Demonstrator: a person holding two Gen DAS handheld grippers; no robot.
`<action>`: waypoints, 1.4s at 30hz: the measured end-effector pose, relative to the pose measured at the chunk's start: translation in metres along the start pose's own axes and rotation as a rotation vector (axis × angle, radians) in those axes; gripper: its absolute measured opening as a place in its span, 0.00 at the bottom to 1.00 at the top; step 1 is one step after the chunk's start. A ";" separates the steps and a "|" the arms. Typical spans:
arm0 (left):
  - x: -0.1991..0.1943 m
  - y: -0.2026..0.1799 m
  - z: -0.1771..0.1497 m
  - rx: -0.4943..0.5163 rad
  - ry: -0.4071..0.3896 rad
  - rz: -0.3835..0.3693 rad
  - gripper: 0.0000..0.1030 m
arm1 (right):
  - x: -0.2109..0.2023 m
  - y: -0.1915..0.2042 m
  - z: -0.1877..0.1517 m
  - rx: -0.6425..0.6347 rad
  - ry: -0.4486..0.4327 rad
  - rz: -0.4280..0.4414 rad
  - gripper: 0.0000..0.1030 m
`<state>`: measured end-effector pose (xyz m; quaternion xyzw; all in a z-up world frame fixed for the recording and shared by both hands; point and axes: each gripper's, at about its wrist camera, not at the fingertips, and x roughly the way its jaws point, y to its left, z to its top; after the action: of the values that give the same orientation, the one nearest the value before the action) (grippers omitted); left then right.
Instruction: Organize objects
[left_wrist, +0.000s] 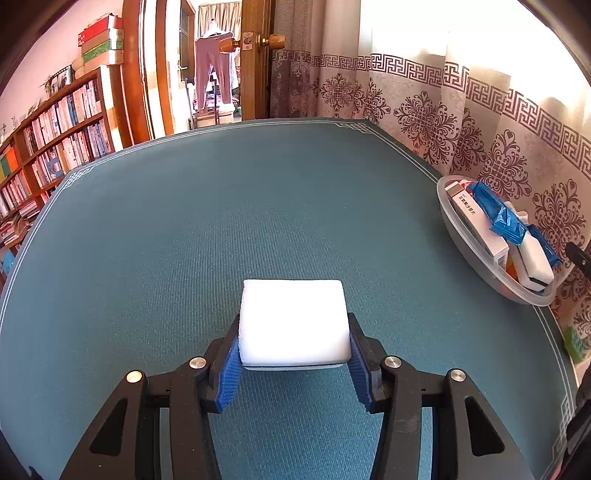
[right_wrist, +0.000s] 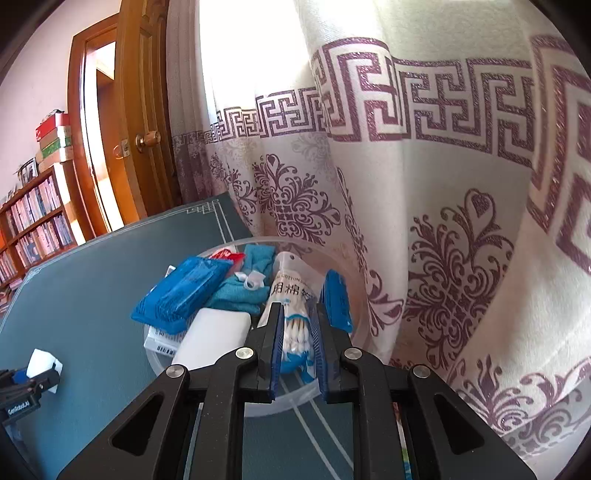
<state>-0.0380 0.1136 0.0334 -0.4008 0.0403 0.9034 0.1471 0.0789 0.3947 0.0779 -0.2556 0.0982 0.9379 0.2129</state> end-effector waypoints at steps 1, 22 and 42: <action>0.000 -0.001 0.000 0.000 0.000 -0.001 0.51 | -0.003 -0.002 -0.004 -0.002 0.007 0.005 0.18; -0.008 -0.032 -0.001 0.056 -0.011 -0.028 0.51 | -0.024 -0.022 -0.063 -0.028 0.125 0.034 0.23; -0.029 -0.101 0.035 0.194 -0.084 -0.088 0.51 | -0.076 0.026 -0.113 -0.194 0.077 0.129 0.32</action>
<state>-0.0146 0.2095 0.0833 -0.3478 0.1039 0.9039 0.2262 0.1756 0.3123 0.0234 -0.3039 0.0314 0.9443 0.1224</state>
